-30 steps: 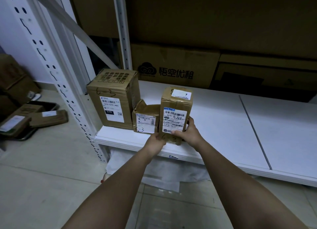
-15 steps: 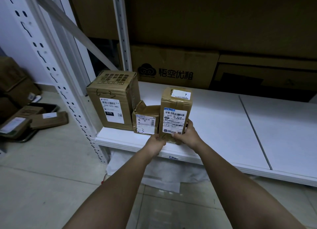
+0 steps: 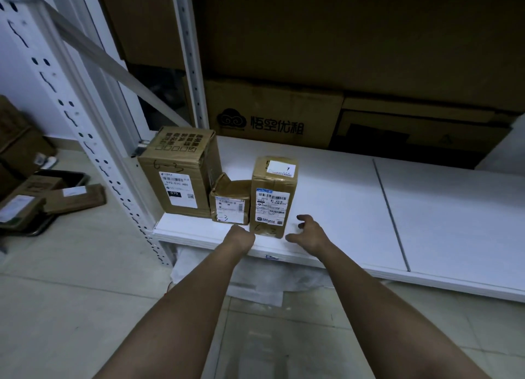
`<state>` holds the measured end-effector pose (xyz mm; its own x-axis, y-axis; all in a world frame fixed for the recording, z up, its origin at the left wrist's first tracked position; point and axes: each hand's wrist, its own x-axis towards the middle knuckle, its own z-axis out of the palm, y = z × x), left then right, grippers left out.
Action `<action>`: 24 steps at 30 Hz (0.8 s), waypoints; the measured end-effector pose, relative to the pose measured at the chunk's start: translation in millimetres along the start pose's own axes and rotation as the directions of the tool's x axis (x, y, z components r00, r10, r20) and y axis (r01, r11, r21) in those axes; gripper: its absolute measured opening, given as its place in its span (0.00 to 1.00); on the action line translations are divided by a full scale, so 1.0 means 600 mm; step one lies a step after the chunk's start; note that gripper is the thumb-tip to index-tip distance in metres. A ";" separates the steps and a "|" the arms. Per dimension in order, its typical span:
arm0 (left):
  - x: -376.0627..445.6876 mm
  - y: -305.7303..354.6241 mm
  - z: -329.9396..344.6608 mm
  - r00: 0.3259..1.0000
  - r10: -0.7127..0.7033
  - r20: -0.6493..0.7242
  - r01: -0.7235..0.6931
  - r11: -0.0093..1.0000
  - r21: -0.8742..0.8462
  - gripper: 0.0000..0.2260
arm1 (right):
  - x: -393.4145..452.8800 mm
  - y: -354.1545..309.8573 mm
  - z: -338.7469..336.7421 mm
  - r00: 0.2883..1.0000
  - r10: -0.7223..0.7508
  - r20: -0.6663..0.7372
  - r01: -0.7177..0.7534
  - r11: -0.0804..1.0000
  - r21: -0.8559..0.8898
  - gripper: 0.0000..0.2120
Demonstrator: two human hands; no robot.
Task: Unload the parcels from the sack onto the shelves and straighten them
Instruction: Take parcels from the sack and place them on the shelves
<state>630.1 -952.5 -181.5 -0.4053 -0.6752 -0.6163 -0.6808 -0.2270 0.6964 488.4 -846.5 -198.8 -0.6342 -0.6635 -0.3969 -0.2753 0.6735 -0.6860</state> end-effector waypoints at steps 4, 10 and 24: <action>-0.103 0.061 -0.031 0.997 -0.035 0.074 0.039 0.998 -0.045 0.08 | -0.085 -0.050 -0.063 0.996 0.068 0.049 -0.068 0.998 -0.003 0.18; -0.280 0.192 -0.090 0.990 -0.065 0.124 0.070 0.997 -0.034 0.08 | -0.250 -0.180 -0.178 0.988 0.122 0.095 -0.127 0.990 0.054 0.07; -0.689 0.477 -0.114 0.973 0.038 0.228 -0.082 0.979 0.188 0.07 | -0.620 -0.398 -0.494 0.980 0.201 -0.007 -0.195 0.957 0.217 0.07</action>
<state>644.7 -786.5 297.9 -0.5592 -0.5055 -0.6571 -0.7475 -0.0352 0.6633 575.7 -663.9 293.2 -0.6817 -0.5122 -0.5224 0.0170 0.7028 -0.7112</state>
